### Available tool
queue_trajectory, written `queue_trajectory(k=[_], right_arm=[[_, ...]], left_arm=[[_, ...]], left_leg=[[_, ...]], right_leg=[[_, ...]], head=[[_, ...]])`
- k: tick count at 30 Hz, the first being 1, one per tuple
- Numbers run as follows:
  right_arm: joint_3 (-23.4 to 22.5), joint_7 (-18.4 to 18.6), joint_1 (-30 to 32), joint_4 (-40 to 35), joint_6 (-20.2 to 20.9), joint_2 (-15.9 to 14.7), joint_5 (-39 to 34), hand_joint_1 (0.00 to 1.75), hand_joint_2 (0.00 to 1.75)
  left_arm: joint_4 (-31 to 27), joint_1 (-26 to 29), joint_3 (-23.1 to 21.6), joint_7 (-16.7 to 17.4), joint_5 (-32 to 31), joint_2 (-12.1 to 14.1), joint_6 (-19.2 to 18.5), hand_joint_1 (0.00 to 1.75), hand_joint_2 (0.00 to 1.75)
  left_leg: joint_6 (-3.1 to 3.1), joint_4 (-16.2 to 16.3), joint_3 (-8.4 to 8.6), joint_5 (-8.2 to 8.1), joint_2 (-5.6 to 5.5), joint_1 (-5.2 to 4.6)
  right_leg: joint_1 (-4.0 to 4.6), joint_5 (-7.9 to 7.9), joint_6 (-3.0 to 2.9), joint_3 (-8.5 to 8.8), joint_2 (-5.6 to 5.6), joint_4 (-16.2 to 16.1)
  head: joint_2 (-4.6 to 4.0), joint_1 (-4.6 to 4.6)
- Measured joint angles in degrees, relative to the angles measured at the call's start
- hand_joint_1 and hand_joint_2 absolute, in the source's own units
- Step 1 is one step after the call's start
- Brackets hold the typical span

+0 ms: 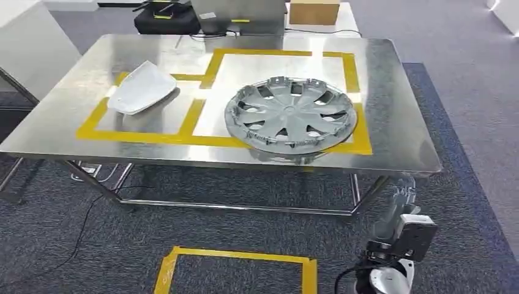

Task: Take the parts from the cabinet and place them on the table.

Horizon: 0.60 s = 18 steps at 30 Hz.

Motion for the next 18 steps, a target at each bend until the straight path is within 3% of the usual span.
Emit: queue_trajectory(k=[1,3,4,5,6,7,8,9,10,11,12,13,14,15,16,18], right_arm=[[-0.2,0.0,0.1,0.0,0.1,0.1,0.0,0.00,0.00],[-0.5,0.5,0.2,0.2,0.6,0.4,0.1,0.00,0.00],[-0.5,2.0,0.3,0.4,1.7,0.4,0.2,0.00,0.00],[-0.7,3.9,0.4,1.0,3.3,0.4,0.8,0.00,0.00],[-1.0,4.9,0.6,2.2,4.2,0.4,2.0,0.00,0.00],[-1.4,5.1,0.9,4.0,4.2,0.4,2.9,0.00,0.00],[-2.1,5.5,1.1,6.5,4.3,0.4,2.8,0.00,0.00],[-3.5,5.6,1.3,9.7,4.4,0.4,1.8,0.00,0.00],[-5.4,4.8,1.5,13.2,4.9,0.4,0.7,0.00,0.00],[-7.9,3.6,1.4,17.1,6.4,0.4,-0.8,0.00,0.00],[-11.4,2.0,1.0,21.5,7.9,0.4,-2.2,0.00,0.00],[-14.9,0.9,0.2,25.5,8.4,0.5,-1.4,0.00,0.00],[-18.0,0.1,-0.5,29.5,8.4,0.5,0.5,0.00,0.00],[-20.6,-0.4,-1.2,33.2,8.2,0.5,2.8,0.00,0.00],[-22.2,-0.3,-1.6,35.8,7.6,0.5,4.6,0.00,0.00],[-24.7,1.0,-3.1,41.6,4.7,0.3,6.8,0.00,0.00]], left_arm=[[0.0,0.0,0.0,0.0,0.0,0.0,0.0,0.00,0.00],[0.0,0.1,0.0,0.0,0.1,-0.1,0.0,0.00,0.00],[0.0,0.2,0.1,0.0,0.5,-0.1,0.0,0.00,0.00],[0.0,0.1,0.3,-0.2,1.0,-0.1,0.1,0.00,0.00],[0.0,0.0,0.7,-0.3,1.6,-0.1,0.1,0.00,0.00],[0.0,0.1,1.1,-0.4,2.1,-0.1,0.0,0.00,0.00],[0.0,0.2,1.3,-0.5,2.6,-0.2,0.0,0.00,0.00],[0.0,0.2,1.6,-0.6,2.9,-0.3,0.0,0.00,0.00],[0.0,0.3,1.9,-0.8,3.2,-0.4,0.1,0.00,0.00],[0.0,0.3,2.3,-1.0,3.4,-0.4,0.2,0.00,0.00],[0.0,0.4,2.5,-1.0,3.4,-0.5,0.4,0.00,0.00],[0.0,0.4,2.5,-1.2,3.5,-0.5,0.7,0.00,0.00],[0.0,0.4,2.6,-1.4,3.8,-0.6,1.1,0.00,0.00],[0.0,0.4,2.8,-1.7,4.0,-0.6,1.2,0.00,0.00],[0.0,0.4,2.8,-1.9,4.0,-0.6,1.3,0.00,0.00],[0.0,0.4,3.0,-1.9,4.0,-0.7,1.7,0.00,0.00]], left_leg=[[-0.41,0.4,-0.57,1.32,0.03,-0.14],[-0.28,0.2,-1.03,1.83,-0.05,-0.49],[-0.04,-0.5,-1.45,2.84,-0.04,-0.27],[0.05,-0.9,-1.75,3.79,0.41,0.15],[0.54,-0.9,-2.62,4.42,0.42,0.20],[0.69,-0.9,-3.35,5.05,0.45,0.20],[0.69,-0.9,-4.11,5.64,0.48,0.18],[0.67,-0.8,-4.97,6.26,0.49,0.18],[0.64,-0.7,-5.74,6.91,0.48,0.18],[0.58,-0.6,-6.66,7.51,0.49,0.18],[0.44,-0.4,-7.51,8.01,0.48,0.18],[0.24,-0.1,-8.28,8.36,0.45,0.24],[0.01,0.4,-8.73,8.62,0.44,0.28],[-0.23,0.9,-9.33,8.71,0.45,-0.06],[-0.44,1.3,-9.67,8.86,0.55,-0.07],[-0.87,1.6,-9.80,9.41,0.72,-0.03]], right_leg=[[-0.28,0.54,0.35,0.10,-0.12,-0.3],[-0.59,1.76,1.01,0.08,-0.20,-0.9],[-0.38,2.47,1.50,0.06,-0.18,-1.4],[-0.49,1.28,1.68,-0.30,0.09,-0.9],[-0.45,-2.30,1.93,-1.43,0.09,1.0],[-0.57,-6.23,2.25,-2.14,0.07,4.7],[-0.65,-9.19,2.44,-2.88,0.07,9.0],[-0.69,-10.93,2.69,-3.51,0.05,13.0],[-0.77,-10.75,2.84,-3.51,0.05,15.7],[-0.92,-9.07,2.96,-2.44,0.03,15.8],[-1.00,-6.87,3.01,-0.16,0.01,13.8],[-1.06,-5.26,2.98,3.30,0.00,9.4],[-1.19,-5.15,3.04,7.23,-0.10,4.0],[-1.17,-7.08,3.16,10.68,-0.11,-0.9],[-0.95,-7.67,2.89,12.01,0.16,-2.9],[-0.86,-7.74,2.28,11.46,0.17,-3.1]], head=[[0.00,0.04],[-0.02,-0.09],[0.00,-0.15],[0.00,-0.13],[0.00,0.09],[0.00,0.26],[0.00,0.20],[0.00,0.21],[-0.02,0.37],[0.00,0.39],[0.00,0.35],[0.00,0.37],[0.00,0.39],[0.00,0.44],[0.00,0.62],[0.00,0.59]])
